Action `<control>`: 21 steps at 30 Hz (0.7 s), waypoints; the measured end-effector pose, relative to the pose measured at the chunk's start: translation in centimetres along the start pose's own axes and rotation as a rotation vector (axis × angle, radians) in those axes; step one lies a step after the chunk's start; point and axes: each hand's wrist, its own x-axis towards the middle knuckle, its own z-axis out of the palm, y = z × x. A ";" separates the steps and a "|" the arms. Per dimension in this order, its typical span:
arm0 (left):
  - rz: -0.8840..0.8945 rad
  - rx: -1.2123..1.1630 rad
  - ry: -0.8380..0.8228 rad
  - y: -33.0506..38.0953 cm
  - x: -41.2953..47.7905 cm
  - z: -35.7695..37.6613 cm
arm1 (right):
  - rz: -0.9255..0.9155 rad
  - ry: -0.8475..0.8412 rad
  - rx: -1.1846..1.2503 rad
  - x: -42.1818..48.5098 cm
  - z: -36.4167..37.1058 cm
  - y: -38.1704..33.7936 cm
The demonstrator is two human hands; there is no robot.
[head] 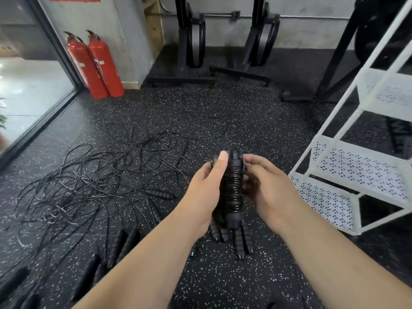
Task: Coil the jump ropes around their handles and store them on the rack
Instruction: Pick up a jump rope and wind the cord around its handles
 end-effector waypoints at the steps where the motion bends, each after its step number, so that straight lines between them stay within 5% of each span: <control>1: -0.048 -0.052 -0.016 0.1 -0.1 0.4 | -0.006 0.027 -0.039 -0.2 -0.2 -0.2; 9: 0.121 0.049 -0.014 0.8 -2.0 4.0 | -0.098 0.042 -0.128 -4.7 -1.5 -2.4; 21: 0.235 0.024 -0.017 1.0 -10.8 14.0 | -0.129 0.217 0.073 -14.1 -8.0 -8.0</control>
